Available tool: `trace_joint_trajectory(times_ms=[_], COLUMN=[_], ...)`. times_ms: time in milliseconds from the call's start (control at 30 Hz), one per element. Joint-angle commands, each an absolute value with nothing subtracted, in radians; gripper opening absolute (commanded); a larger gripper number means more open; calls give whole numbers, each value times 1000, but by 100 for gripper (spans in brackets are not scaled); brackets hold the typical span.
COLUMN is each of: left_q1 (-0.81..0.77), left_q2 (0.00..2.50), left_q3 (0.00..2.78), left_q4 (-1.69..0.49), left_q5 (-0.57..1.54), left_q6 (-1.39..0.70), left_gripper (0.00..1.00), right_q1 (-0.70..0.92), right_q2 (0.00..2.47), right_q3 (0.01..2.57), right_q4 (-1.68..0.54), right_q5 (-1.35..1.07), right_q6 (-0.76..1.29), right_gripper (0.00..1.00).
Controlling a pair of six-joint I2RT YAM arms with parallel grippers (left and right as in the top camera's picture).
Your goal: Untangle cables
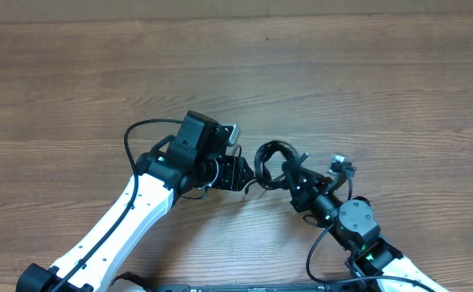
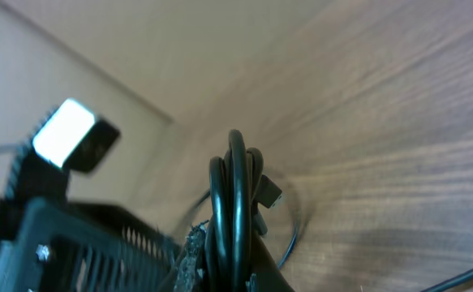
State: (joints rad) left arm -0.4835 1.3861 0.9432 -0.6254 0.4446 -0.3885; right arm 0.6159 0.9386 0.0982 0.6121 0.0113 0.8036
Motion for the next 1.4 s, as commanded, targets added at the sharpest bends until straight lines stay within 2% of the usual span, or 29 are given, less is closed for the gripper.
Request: trace_joint_trajectory(times_ms=[0,100,200,367,433,567,700,933,1067,1133,1167,1233,1267,1367], left_q1=[-461,-395,-313,-191,-176,-177,-181,-239,-276,-284,-284,-284,-284,-284], left_q2=[1385,1381,1364,1301,1289,1290,1290,1318,1351,1364,1369,1371,1371,1371], left_q3=[952,985,1040,1081,1081,1081,1078,1066,1066,1066,1066,1066,1066,1066], left_q4=[-606,-608,-633,-648,-679,-838,-903,-899,-897,-899,-904,-912,-912,-912], left_q5=[316,315,372,726,867,895,955,981,980,980,980,976,977,979], left_q6=[-273,-148,-65,178,302,536,612,615,616,618,622,633,633,633], left_gripper=[70,81,86,96,96,92,92,92,73,55,33,12,4,5], right_q1=[616,616,614,559,525,441,418,418,418,418,418,418,418,418], right_q2=[967,965,965,965,965,965,965,965,965,965,965,965,965,965], right_q3=[119,119,119,119,119,119,119,119,119,119,119,119,119,119], right_q4=[628,672,714,789,801,836,858,996,1002,1002,1002,1002,1002,1002], right_q5=[-124,-252,-386,-620,-670,-748,-781,-806,-806,-805,-805,-805,-805,-805], right_q6=[757,757,758,794,794,800,850,980,996,998,999,999,999,999], right_gripper=[4,4,4,4,4,4,4,4,4,4,4,4,4,4])
